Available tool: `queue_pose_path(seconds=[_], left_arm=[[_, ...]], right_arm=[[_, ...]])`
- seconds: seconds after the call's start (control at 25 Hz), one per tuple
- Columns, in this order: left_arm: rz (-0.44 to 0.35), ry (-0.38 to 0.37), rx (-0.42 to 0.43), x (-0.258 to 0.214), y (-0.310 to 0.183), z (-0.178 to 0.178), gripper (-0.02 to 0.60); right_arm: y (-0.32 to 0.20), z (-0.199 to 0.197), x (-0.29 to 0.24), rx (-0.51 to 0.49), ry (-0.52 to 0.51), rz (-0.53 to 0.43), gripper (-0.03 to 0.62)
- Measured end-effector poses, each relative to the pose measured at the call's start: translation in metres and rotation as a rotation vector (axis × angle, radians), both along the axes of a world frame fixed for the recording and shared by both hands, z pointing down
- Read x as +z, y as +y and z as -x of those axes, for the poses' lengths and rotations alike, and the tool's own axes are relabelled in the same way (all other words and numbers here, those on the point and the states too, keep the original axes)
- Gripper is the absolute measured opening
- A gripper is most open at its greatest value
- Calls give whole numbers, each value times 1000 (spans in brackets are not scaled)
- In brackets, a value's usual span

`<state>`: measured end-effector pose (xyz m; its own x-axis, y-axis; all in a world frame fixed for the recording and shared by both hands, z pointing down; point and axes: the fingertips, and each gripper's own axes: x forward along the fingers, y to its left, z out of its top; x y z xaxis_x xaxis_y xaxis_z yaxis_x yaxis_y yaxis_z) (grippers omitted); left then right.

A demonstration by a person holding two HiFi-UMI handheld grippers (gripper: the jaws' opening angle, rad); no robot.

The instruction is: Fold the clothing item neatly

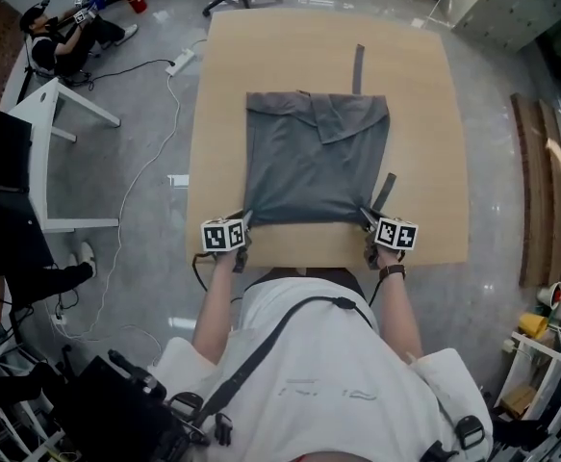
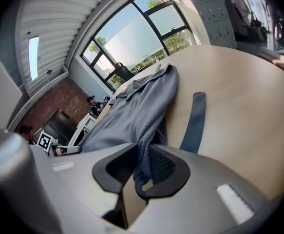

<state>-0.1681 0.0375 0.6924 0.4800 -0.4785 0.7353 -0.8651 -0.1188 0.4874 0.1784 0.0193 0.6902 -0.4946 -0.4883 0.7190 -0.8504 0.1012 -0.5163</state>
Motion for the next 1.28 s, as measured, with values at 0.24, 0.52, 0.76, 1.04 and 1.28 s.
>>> queue_pose_path(seconds=[0.24, 0.52, 0.76, 1.04, 1.28], left_arm=[[3, -27, 25, -5, 56, -15, 46], [-69, -204, -22, -5, 85, -11, 81], [-223, -244, -143, -82, 121, -14, 135], [-501, -219, -133, -193, 162, -89, 0], [-748, -158, 5, -291, 164, -152, 0]], right_arm=[[62, -18, 0, 26, 29, -17, 69], [96, -15, 6, 35, -7, -43, 82], [119, -38, -55, 44, 88, -205, 208], [174, -13, -172, -41, 28, -481, 2], [187, 52, -275, -105, -74, -674, 3]])
